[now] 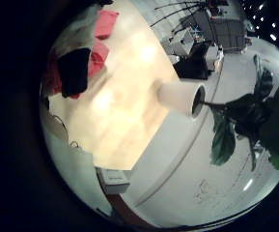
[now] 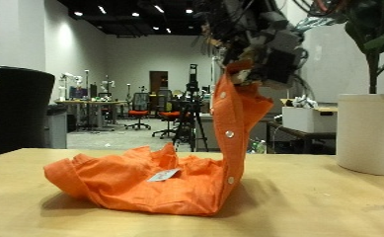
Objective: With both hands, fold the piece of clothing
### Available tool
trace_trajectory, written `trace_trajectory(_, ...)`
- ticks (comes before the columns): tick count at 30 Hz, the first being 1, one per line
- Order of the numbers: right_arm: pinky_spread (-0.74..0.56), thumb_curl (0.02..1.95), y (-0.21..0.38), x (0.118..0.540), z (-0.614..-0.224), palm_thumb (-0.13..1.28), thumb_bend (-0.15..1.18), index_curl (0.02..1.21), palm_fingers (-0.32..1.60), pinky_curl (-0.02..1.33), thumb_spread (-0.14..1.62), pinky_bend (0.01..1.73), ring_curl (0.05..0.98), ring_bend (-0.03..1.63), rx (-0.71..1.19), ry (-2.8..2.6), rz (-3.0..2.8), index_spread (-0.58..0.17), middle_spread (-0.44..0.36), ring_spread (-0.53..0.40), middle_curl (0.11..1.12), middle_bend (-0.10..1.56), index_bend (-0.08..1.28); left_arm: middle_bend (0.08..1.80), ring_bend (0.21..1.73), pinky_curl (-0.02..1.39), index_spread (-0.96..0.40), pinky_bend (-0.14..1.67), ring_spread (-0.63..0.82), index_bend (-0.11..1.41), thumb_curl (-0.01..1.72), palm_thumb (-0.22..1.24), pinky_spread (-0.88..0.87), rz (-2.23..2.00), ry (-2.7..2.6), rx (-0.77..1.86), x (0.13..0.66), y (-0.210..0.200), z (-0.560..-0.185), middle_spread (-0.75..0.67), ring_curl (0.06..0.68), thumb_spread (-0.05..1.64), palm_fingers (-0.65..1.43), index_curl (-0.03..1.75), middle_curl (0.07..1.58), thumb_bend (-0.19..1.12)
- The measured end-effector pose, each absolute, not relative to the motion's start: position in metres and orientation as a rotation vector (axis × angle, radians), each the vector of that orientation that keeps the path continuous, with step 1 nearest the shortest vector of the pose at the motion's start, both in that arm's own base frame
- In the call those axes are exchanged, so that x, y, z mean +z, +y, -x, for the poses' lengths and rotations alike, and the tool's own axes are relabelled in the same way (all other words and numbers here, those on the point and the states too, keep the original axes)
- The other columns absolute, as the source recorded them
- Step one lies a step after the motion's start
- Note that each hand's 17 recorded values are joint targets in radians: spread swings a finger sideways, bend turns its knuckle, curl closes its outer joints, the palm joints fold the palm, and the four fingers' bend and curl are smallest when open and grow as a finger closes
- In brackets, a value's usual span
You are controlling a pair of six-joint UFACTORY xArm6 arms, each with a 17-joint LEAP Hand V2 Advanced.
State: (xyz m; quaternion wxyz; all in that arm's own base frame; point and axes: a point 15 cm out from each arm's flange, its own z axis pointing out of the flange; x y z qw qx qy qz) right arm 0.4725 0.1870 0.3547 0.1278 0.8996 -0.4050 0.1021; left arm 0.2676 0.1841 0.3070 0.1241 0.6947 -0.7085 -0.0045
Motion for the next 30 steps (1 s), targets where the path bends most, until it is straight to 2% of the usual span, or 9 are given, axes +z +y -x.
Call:
trace_trajectory(13,-0.25,0.90,0.347,0.277,-0.490,1.09,-0.01,0.88,1.07,1.13,1.16,1.06,0.761,1.32,0.442,-0.888,-2.860,-0.243,-0.129,-0.226,0.84,1.29,1.04,0.19,0.38,0.32,0.19,0.29,0.61,0.16,0.30,0.47,0.52,-2.039,-2.027,-0.009,0.298,0.178,-0.237,0.38,0.222,1.22,0.00,0.30,0.31,-0.02)
trace_trajectory(18,-0.29,0.75,0.371,0.255,-0.504,0.81,-0.03,0.86,0.97,1.07,1.32,1.10,0.735,1.28,0.481,-0.977,-2.896,-0.273,-0.151,-0.239,0.81,1.18,0.92,0.19,0.38,0.32,0.19,0.29,0.61,0.16,0.30,0.47,0.52,-2.051,-2.036,-0.006,0.303,0.174,-0.231,0.38,0.222,1.22,0.00,0.30,0.31,-0.02)
trace_trajectory(20,-0.36,0.68,0.373,0.251,-0.511,0.75,-0.03,0.84,0.74,1.02,1.38,1.12,0.730,1.32,0.486,-1.011,-2.911,-0.294,-0.161,-0.251,0.79,1.08,0.70,0.19,0.38,0.32,0.19,0.29,0.61,0.16,0.30,0.47,0.52,-2.058,-2.037,-0.001,0.305,0.176,-0.227,0.38,0.222,1.22,0.00,0.30,0.31,-0.02)
trace_trajectory(21,-0.40,0.65,0.374,0.250,-0.513,0.70,-0.03,0.80,0.52,1.00,1.41,1.16,0.735,1.35,0.484,-1.023,-2.918,-0.301,-0.154,-0.257,0.78,1.01,0.50,0.19,0.38,0.32,0.19,0.29,0.61,0.16,0.30,0.47,0.52,-2.063,-2.031,0.000,0.305,0.178,-0.225,0.38,0.222,1.22,0.00,0.30,0.31,-0.02)
trace_trajectory(22,-0.43,0.61,0.374,0.250,-0.514,0.64,-0.04,0.77,0.34,0.99,1.42,1.18,0.739,1.38,0.477,-1.031,-2.927,-0.242,-0.170,-0.263,0.76,0.95,0.35,0.19,0.38,0.32,0.19,0.29,0.61,0.16,0.30,0.47,0.52,-2.068,-2.028,0.002,0.307,0.178,-0.222,0.38,0.222,1.22,0.00,0.30,0.31,-0.02)
trace_trajectory(23,-0.45,0.58,0.375,0.252,-0.514,0.58,-0.05,0.74,0.27,0.95,1.43,1.17,0.716,1.35,0.458,-1.048,-2.940,-0.252,-0.166,-0.260,0.72,0.83,0.33,0.19,0.38,0.32,0.19,0.29,0.61,0.16,0.30,0.47,0.52,-2.070,-2.027,0.004,0.307,0.178,-0.220,0.38,0.222,1.22,0.00,0.30,0.31,-0.02)
trace_trajectory(24,-0.43,0.55,0.376,0.254,-0.513,0.52,-0.05,0.64,0.08,0.94,1.44,1.15,0.702,1.33,0.436,-1.060,-2.953,-0.305,-0.122,-0.249,0.70,0.77,0.19,0.19,0.38,0.32,0.19,0.29,0.61,0.16,0.30,0.47,0.52,-2.072,-2.028,0.005,0.308,0.177,-0.219,0.38,0.222,1.22,0.00,0.30,0.31,-0.02)
trace_trajectory(26,-0.35,0.50,0.376,0.261,-0.513,0.44,-0.04,0.56,-0.04,0.91,1.44,1.06,0.665,1.23,0.384,-1.066,-2.991,-0.339,-0.075,-0.214,0.67,0.74,0.15,0.19,0.38,0.32,0.19,0.29,0.61,0.16,0.30,0.47,0.52,-2.070,-2.027,0.004,0.308,0.176,-0.217,0.38,0.222,1.22,0.00,0.29,0.31,-0.02)
trace_trajectory(30,-0.04,0.42,0.391,0.292,-0.499,0.34,-0.03,0.46,-0.16,0.86,1.41,0.99,0.536,0.97,0.250,-1.072,-3.123,-0.387,0.069,-0.015,0.53,0.48,0.15,0.19,0.38,0.32,0.19,0.29,0.61,0.16,0.30,0.47,0.52,-2.065,-2.028,0.005,0.306,0.171,-0.214,0.38,0.222,1.22,0.00,0.29,0.31,-0.02)
